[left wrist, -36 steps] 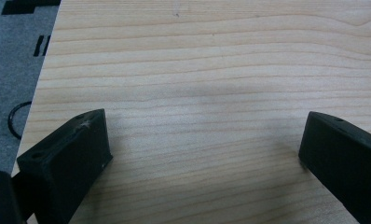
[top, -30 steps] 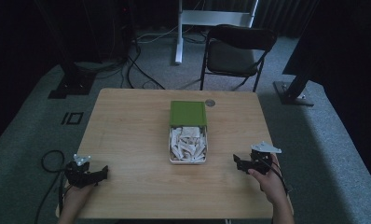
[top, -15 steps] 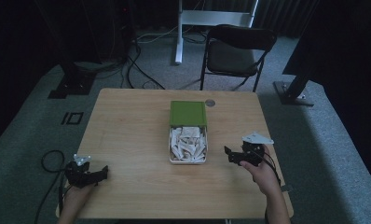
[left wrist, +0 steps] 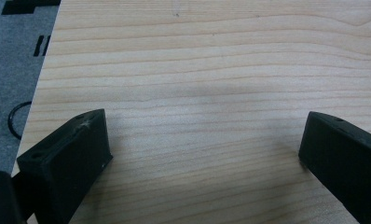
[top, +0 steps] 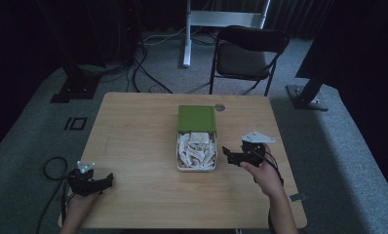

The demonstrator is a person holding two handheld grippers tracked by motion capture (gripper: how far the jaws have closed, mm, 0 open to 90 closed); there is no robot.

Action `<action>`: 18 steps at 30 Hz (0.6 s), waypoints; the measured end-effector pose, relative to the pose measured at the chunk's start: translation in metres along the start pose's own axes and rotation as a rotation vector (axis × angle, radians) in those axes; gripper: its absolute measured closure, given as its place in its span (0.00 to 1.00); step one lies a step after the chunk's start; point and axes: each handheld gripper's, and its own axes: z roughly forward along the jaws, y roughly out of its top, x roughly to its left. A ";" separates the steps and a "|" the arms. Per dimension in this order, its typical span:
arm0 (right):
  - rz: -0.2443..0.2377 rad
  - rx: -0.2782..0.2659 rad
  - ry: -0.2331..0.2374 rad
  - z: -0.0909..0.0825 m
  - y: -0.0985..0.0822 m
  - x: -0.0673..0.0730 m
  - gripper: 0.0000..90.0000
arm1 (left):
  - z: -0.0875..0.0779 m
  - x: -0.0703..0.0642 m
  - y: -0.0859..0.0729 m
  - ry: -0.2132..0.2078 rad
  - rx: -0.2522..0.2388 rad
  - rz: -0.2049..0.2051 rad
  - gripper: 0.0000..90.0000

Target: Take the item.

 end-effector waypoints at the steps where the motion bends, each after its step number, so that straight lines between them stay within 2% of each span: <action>1: -0.004 -0.004 0.002 0.001 0.002 0.001 0.16 | 0.000 0.000 0.000 0.000 0.000 0.000 0.03; 11: -0.037 -0.024 0.037 0.007 0.014 0.016 0.17 | 0.000 0.000 0.000 0.000 0.000 0.000 0.03; 18: -0.062 -0.029 0.081 0.014 0.019 0.030 0.19 | 0.000 0.000 0.000 0.000 0.000 -0.001 0.03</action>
